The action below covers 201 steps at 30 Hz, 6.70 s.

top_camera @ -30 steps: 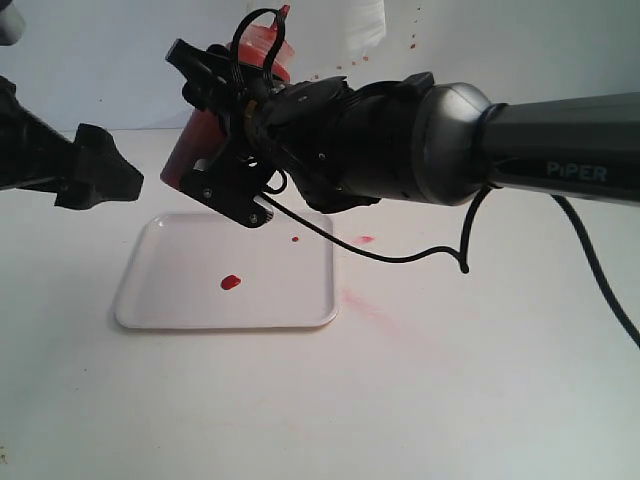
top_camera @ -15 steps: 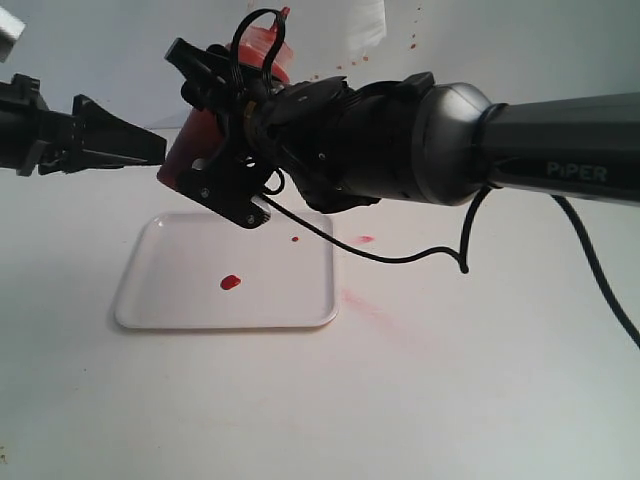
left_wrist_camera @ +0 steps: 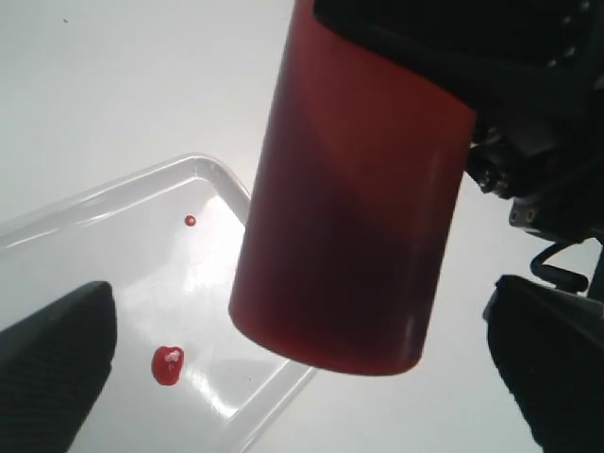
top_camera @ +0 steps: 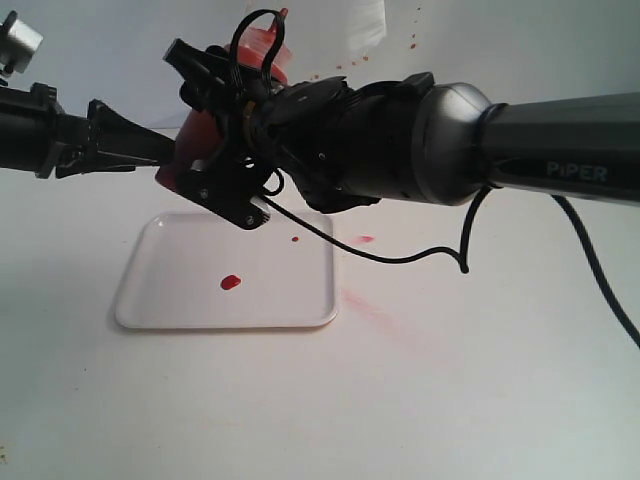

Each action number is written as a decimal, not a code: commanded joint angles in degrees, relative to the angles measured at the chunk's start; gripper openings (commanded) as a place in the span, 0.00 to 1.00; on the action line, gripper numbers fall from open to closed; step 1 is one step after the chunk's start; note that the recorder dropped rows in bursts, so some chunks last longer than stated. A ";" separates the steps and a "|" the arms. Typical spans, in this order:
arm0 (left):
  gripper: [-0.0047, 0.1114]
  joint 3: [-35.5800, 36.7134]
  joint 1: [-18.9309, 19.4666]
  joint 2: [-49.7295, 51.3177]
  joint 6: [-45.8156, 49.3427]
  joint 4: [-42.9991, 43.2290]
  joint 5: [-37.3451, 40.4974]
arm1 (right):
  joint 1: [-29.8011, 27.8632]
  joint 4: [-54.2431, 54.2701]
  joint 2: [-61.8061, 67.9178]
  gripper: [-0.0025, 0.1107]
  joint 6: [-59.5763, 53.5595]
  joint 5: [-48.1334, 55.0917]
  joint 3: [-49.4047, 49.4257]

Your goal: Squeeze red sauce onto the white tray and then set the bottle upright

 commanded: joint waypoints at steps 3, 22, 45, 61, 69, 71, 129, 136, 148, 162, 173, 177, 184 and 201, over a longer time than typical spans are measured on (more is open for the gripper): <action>0.94 -0.41 -0.13 1.30 0.82 -2.17 0.59 | 0.04 -0.61 -1.26 0.02 0.62 -0.55 -0.58; 0.94 -0.54 -4.54 4.46 1.66 -4.68 -0.10 | 0.04 -0.61 -1.26 0.02 -1.25 -5.17 -0.58; 0.41 -0.54 -4.54 4.46 1.24 -3.15 -1.95 | 0.12 -0.61 -1.26 0.02 -1.13 -9.94 -0.58; 0.05 -0.54 -4.54 4.46 4.04 -9.16 1.95 | 0.12 -0.61 -1.26 0.35 4.61 -13.79 -0.58; 0.04 -0.54 -4.54 4.46 5.85 -11.73 2.12 | 0.12 -0.61 -1.26 0.70 12.60 -16.01 -0.58; 0.04 -0.54 -4.54 4.46 5.73 -11.98 2.12 | 0.12 -0.61 -1.26 0.71 12.60 -16.92 -0.58; 0.04 -0.54 4.81 4.20 28.41 -26.18 7.66 | -13.68 31.07 3.27 0.65 140.31 -30.51 -0.58; 0.04 -0.44 4.81 4.20 29.02 -23.17 7.66 | -15.32 32.43 6.26 0.65 139.04 -36.72 -0.58; 0.04 -0.44 4.81 4.20 28.86 -13.85 7.66 | -15.34 57.58 7.60 0.65 105.98 -53.18 -0.58; 0.04 3.91 4.81 4.20 38.76 -15.60 3.16 | -11.69 52.91 8.13 0.65 104.89 -51.40 -0.58; 0.07 6.07 4.81 4.20 44.64 -19.44 -0.50 | -11.32 53.52 10.89 0.65 104.87 -52.90 -0.58; 0.07 6.07 4.81 4.20 45.10 -19.59 -1.49 | -11.32 53.52 10.87 0.65 104.87 -53.02 -0.58; 0.07 6.07 4.81 4.20 45.21 -19.59 -2.39 | -12.44 36.85 8.44 0.66 104.73 -54.11 -0.58; 0.07 6.07 4.81 4.20 45.67 -17.40 -2.41 | -10.63 31.67 3.75 0.80 94.44 -53.59 -0.58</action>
